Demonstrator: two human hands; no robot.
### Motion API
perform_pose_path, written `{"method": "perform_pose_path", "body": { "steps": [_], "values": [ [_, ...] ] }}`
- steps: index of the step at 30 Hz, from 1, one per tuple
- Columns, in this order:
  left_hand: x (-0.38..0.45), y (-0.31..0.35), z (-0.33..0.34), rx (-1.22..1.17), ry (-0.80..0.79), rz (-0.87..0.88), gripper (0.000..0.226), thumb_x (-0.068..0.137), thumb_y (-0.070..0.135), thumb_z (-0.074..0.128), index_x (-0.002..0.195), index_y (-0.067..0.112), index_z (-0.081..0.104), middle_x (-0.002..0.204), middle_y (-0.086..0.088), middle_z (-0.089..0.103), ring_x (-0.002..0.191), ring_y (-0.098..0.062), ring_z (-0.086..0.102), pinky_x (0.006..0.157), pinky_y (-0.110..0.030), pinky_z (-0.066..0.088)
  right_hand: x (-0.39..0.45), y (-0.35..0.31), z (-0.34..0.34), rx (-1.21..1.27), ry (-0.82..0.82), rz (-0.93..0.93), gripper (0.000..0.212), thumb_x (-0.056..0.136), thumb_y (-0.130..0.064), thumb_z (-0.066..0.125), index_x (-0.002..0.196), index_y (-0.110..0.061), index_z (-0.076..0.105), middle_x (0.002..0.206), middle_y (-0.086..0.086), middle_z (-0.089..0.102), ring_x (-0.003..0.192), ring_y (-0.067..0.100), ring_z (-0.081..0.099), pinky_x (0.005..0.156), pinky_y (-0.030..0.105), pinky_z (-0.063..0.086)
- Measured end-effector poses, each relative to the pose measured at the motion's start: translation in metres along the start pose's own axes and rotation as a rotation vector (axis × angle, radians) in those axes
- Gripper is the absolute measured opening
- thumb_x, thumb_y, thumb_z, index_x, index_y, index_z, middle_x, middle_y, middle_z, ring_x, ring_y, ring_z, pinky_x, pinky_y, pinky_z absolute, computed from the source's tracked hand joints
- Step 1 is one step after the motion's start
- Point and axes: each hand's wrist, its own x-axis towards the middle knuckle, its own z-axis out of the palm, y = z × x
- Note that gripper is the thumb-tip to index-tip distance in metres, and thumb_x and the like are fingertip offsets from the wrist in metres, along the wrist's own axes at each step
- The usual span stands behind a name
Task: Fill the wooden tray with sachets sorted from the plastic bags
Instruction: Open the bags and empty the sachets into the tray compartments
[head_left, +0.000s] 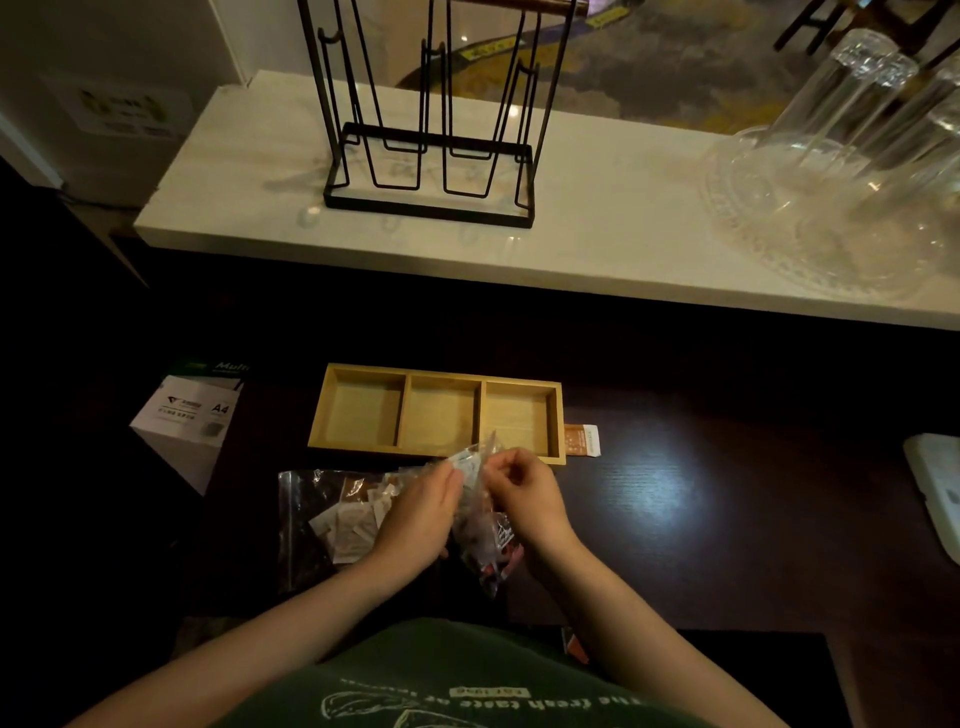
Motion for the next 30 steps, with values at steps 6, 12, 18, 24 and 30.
{"method": "perform_pose_path", "body": {
  "steps": [6,12,18,24,30],
  "values": [
    [0.006,0.014,0.003,-0.038,-0.006,-0.096,0.023,0.097,0.037,0.038,0.08,0.024,0.047,0.07,0.004,0.053,0.063,-0.012,0.054,0.055,-0.025,0.04,-0.003,-0.004,0.009,-0.149,-0.014,-0.084,0.016,0.083,-0.006,0.067,0.091,-0.018,0.061,0.09,0.004,0.068,0.086,0.017,0.066,0.079,0.033,0.059],
    [0.006,0.015,0.006,0.038,0.011,0.038,0.027,0.098,0.023,0.037,0.073,0.029,0.043,0.067,0.008,0.051,0.063,-0.007,0.049,0.053,-0.024,0.033,-0.005,-0.005,-0.009,0.235,-0.146,0.204,0.023,0.081,0.004,0.067,0.103,-0.002,0.063,0.084,0.007,0.066,0.076,0.017,0.066,0.071,0.029,0.056],
    [0.005,0.003,-0.007,-0.354,-0.044,-0.149,0.031,0.1,0.027,0.033,0.075,0.02,0.051,0.068,-0.002,0.053,0.061,-0.018,0.053,0.061,-0.04,0.048,-0.002,-0.009,-0.028,0.658,-0.143,0.461,0.023,0.084,0.016,0.051,0.098,0.005,0.064,0.09,0.016,0.068,0.075,0.023,0.064,0.07,0.029,0.058],
    [0.008,0.001,-0.035,0.12,-0.11,0.08,0.027,0.097,0.031,0.04,0.072,0.024,0.048,0.061,0.004,0.051,0.057,-0.025,0.058,0.054,-0.035,0.046,-0.007,-0.018,-0.053,0.025,0.004,0.131,0.019,0.082,0.009,0.058,0.082,-0.01,0.061,0.082,0.006,0.06,0.071,0.015,0.058,0.065,0.023,0.052],
    [0.005,0.013,-0.046,0.93,-0.037,0.397,0.029,0.098,0.038,0.034,0.099,0.018,0.057,0.076,0.005,0.059,0.062,-0.013,0.054,0.049,-0.024,0.043,-0.029,-0.029,-0.045,-0.81,0.186,-0.323,0.017,0.078,-0.001,0.062,0.079,-0.017,0.058,0.086,-0.005,0.055,0.072,0.007,0.052,0.057,0.014,0.039]
  ]
}}
